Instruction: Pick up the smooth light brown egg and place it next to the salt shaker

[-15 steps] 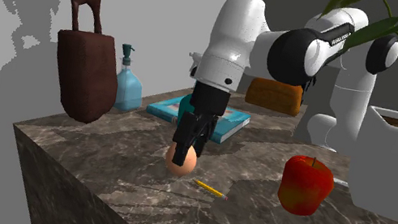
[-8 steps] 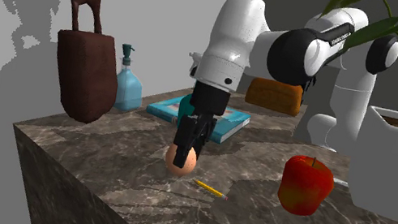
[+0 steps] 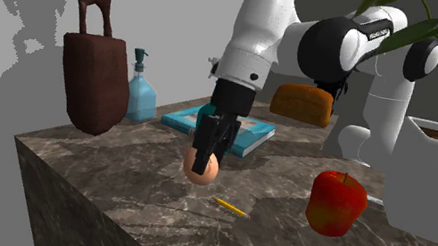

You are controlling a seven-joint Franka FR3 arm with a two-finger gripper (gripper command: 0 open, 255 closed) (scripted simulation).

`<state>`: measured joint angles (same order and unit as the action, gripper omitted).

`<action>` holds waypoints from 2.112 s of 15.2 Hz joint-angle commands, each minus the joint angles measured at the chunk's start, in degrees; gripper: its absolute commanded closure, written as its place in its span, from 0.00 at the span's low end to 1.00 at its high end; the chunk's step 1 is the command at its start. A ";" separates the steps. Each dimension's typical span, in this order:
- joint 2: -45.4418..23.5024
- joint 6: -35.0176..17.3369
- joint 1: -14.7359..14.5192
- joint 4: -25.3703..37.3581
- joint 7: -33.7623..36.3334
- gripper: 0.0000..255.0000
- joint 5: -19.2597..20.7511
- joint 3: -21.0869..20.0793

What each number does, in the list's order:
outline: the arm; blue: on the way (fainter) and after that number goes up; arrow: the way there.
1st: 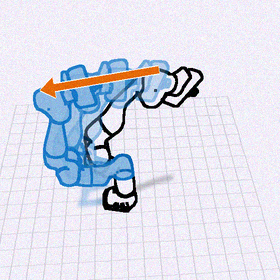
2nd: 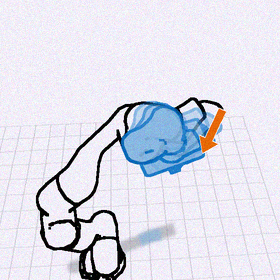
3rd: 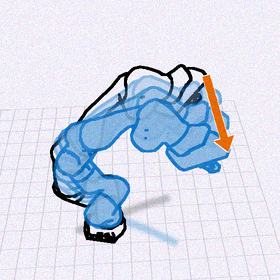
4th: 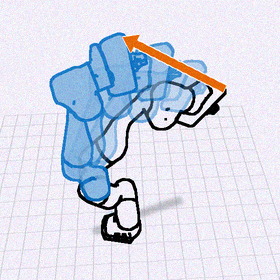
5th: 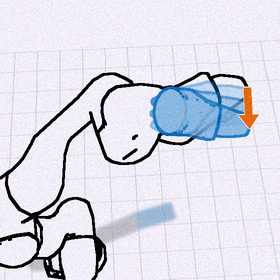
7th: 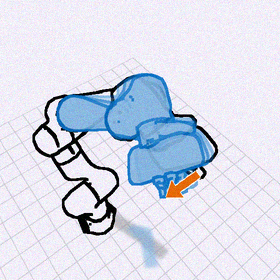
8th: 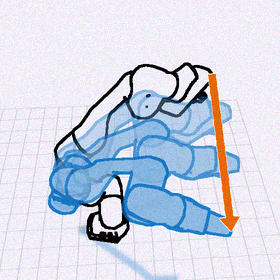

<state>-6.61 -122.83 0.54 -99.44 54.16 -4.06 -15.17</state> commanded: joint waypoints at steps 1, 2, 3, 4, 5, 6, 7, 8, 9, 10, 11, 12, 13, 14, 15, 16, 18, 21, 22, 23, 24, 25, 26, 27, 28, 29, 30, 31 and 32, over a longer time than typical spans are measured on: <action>0.12 1.54 0.04 1.42 0.04 1.00 0.01 0.02; 0.15 2.29 0.04 2.15 0.10 1.00 0.03 0.02; 0.17 3.06 0.04 2.90 0.17 1.00 0.06 0.02; 0.17 3.82 0.03 3.66 0.23 1.00 0.09 0.02; 0.16 4.59 0.03 4.44 0.30 1.00 0.12 0.02; 0.14 5.36 0.02 5.24 0.37 1.00 0.16 0.02; 0.10 6.14 0.01 6.05 0.45 1.00 0.20 0.02; 0.05 6.92 0.00 6.89 0.52 1.00 0.25 0.01; -0.01 7.71 -0.02 7.74 0.60 1.00 0.29 0.01; -0.09 8.50 -0.03 8.61 0.68 1.00 0.35 0.01; -0.19 9.30 -0.05 9.51 0.76 1.00 0.40 0.00; -0.30 10.10 -0.07 10.42 0.85 1.00 0.46 -0.01; -0.43 10.91 -0.10 11.36 0.93 1.00 0.53 -0.01; -0.58 11.72 -0.12 12.32 1.02 1.00 0.60 -0.02; -0.74 12.54 -0.15 13.30 1.12 1.00 0.67 -0.03; -0.92 13.37 -0.19 14.31 1.21 1.00 0.75 -0.04; -1.33 15.06 -0.27 16.41 1.41 1.00 0.92 -0.07; -2.10 17.66 -0.42 19.76 1.73 1.00 1.22 -0.12; -2.40 18.54 -0.48 20.95 1.84 1.00 1.34 -0.14; -2.73 19.44 -0.55 22.17 1.96 1.00 1.45 -0.16; -3.08 20.36 -0.62 23.43 2.07 1.00 1.58 -0.18; -3.45 21.29 -0.71 24.73 2.19 1.00 1.72 -0.20; -3.85 22.24 -0.80 26.07 2.32 1.00 1.86 -0.23; -3.97 22.50 -0.82 26.45 2.35 1.00 1.90 -0.23; -2.14 22.00 0.21 24.08 0.98 1.00 0.95 0.21; -0.42 21.60 1.20 21.89 -0.40 1.00 0.05 0.68; 1.21 21.28 2.13 19.87 -1.81 1.00 -0.81 1.19; 2.75 21.04 2.98 17.98 -3.22 1.00 -1.63 1.77; 4.22 20.87 3.79 16.23 -4.65 1.00 -2.40 2.38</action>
<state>-3.78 -101.54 3.63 -81.33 50.77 -5.74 -13.26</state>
